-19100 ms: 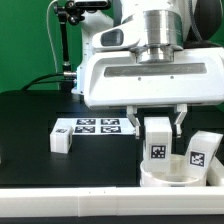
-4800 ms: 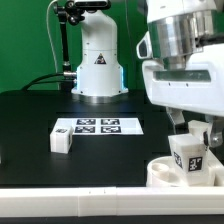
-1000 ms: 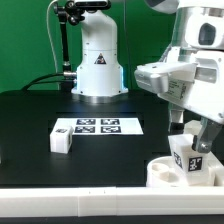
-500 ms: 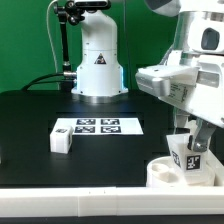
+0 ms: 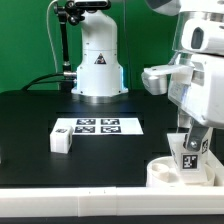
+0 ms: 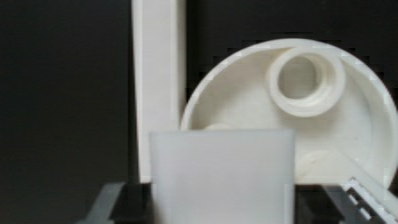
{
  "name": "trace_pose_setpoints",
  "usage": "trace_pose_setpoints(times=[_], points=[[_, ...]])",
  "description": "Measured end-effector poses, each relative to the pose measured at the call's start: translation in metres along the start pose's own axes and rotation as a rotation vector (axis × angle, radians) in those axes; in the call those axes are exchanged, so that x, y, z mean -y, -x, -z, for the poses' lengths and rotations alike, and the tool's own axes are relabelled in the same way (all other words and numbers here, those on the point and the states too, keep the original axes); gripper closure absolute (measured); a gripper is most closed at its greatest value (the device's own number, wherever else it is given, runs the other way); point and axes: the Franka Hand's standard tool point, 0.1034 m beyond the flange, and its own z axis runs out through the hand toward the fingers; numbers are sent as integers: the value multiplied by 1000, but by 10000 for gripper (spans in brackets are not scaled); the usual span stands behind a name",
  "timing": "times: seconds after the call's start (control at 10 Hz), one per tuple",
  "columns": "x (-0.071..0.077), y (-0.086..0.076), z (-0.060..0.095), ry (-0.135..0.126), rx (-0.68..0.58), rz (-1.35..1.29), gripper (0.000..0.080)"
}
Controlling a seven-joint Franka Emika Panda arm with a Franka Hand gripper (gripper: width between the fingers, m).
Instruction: Assemble stool
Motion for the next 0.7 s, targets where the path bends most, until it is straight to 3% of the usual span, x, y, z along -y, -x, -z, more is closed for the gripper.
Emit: trace_pose_setpoints(times=[0.4,0.7], points=[[5,-4,0,-23,-5,-424,460],[7,-5,1,-56,4,-729,459]])
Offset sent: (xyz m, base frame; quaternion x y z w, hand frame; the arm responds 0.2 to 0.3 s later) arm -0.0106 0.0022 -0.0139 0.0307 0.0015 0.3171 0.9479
